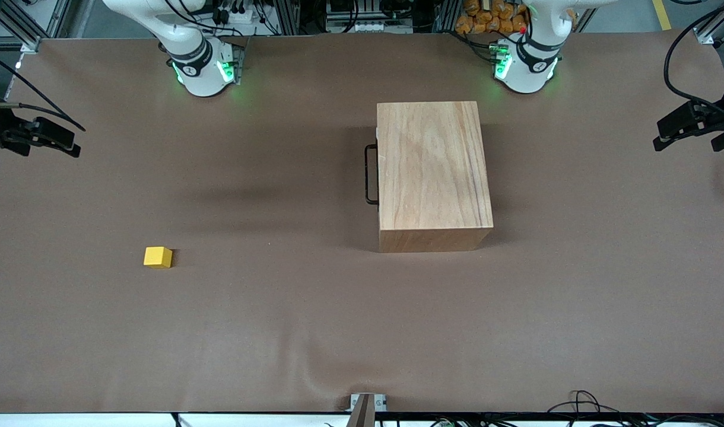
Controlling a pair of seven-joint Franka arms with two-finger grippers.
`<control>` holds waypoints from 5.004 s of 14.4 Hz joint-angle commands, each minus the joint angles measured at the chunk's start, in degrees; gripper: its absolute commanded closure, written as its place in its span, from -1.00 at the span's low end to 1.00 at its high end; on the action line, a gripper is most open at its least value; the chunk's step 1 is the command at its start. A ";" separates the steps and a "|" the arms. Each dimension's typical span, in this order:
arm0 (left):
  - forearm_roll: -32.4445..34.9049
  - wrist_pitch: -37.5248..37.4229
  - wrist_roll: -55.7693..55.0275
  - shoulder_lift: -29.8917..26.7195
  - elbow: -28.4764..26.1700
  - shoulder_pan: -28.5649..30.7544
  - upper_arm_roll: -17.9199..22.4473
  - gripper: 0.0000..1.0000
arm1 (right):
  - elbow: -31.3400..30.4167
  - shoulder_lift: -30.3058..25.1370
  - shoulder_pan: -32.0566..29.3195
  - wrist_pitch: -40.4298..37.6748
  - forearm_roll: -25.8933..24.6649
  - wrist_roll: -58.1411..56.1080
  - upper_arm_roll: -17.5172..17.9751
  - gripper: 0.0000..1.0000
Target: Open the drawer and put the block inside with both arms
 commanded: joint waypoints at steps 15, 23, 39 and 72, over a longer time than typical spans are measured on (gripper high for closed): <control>-0.98 -1.60 0.57 0.31 0.31 0.80 -0.11 -1.00 | 8.18 6.16 0.43 -0.27 -2.88 0.47 -0.03 -1.00; -0.89 -1.60 0.66 0.39 0.48 0.89 -0.11 -1.00 | 9.50 6.43 -0.18 -0.27 -3.05 0.47 -0.38 -1.00; -0.89 -1.60 0.57 1.27 0.22 0.54 -0.19 -1.00 | 10.03 6.52 -5.19 -0.35 -1.82 1.17 -0.47 -1.00; 5.00 18.60 -59.71 28.68 8.31 -38.21 -13.82 -1.00 | 10.03 18.82 -3.79 0.17 2.22 5.57 -0.03 -1.00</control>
